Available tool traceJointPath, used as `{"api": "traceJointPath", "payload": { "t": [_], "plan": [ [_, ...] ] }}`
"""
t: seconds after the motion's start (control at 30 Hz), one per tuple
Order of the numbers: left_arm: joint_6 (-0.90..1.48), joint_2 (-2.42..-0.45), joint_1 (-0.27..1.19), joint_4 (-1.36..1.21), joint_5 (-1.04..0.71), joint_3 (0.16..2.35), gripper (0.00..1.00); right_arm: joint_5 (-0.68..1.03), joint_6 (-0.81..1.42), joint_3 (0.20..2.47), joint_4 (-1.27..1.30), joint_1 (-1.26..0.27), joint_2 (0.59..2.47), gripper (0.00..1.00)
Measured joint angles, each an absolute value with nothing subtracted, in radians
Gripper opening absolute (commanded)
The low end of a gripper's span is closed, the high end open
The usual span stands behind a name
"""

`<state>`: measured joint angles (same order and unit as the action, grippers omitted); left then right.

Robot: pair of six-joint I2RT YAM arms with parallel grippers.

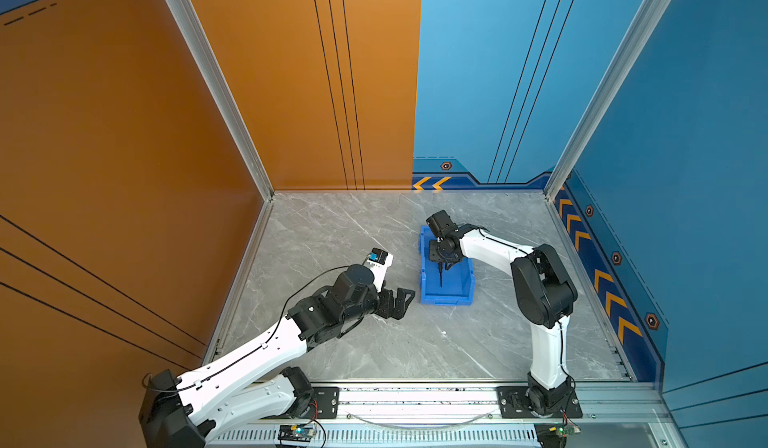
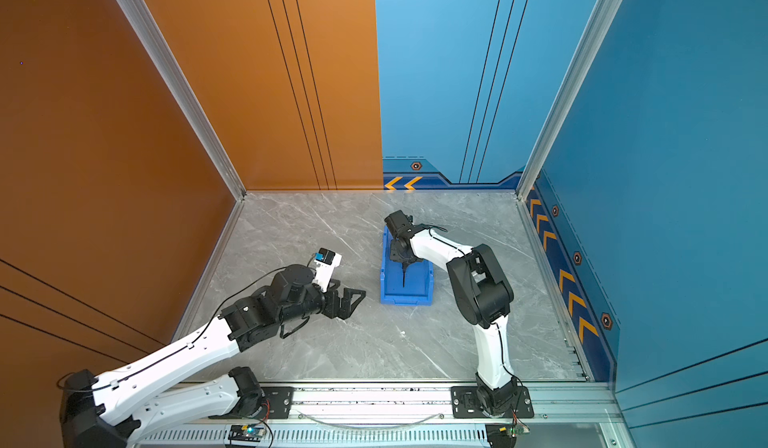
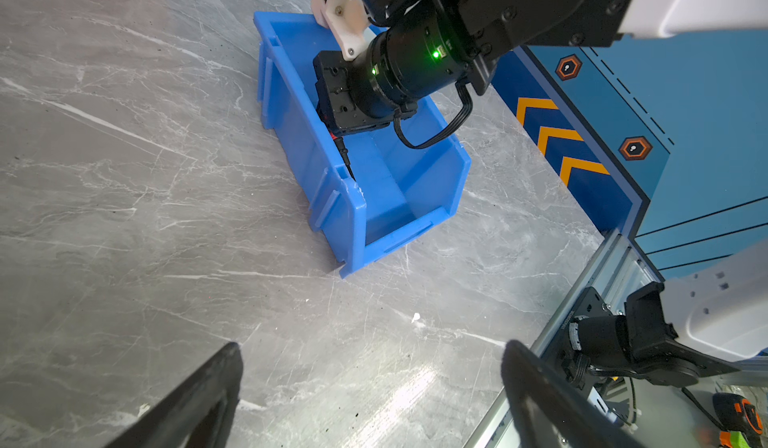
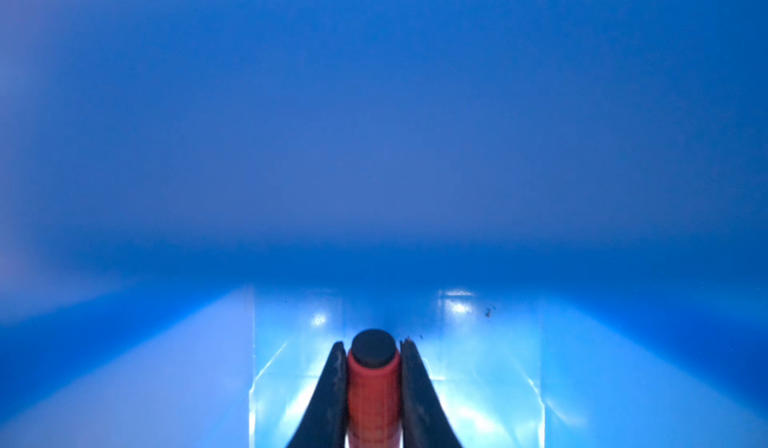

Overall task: Put the screwdriver in the bin
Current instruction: 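Lower the held screwdriver down into the blue bin with the right gripper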

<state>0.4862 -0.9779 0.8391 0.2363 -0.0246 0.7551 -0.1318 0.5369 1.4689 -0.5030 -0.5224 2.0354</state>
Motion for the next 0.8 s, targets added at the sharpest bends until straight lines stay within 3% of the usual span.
{"api": "traceJointPath", "payload": {
  "t": [0.47, 0.8],
  "plan": [
    [0.494, -0.957, 0.839, 0.236, -0.007, 0.753, 0.98, -0.135, 0.519, 1.459, -0.484, -0.522, 2.035, 0.1],
    [0.519, -0.942, 0.839, 0.233, 0.001, 0.723, 0.98, -0.135, 0.511, 1.425, -0.459, -0.525, 2.017, 0.2]
  ]
}}
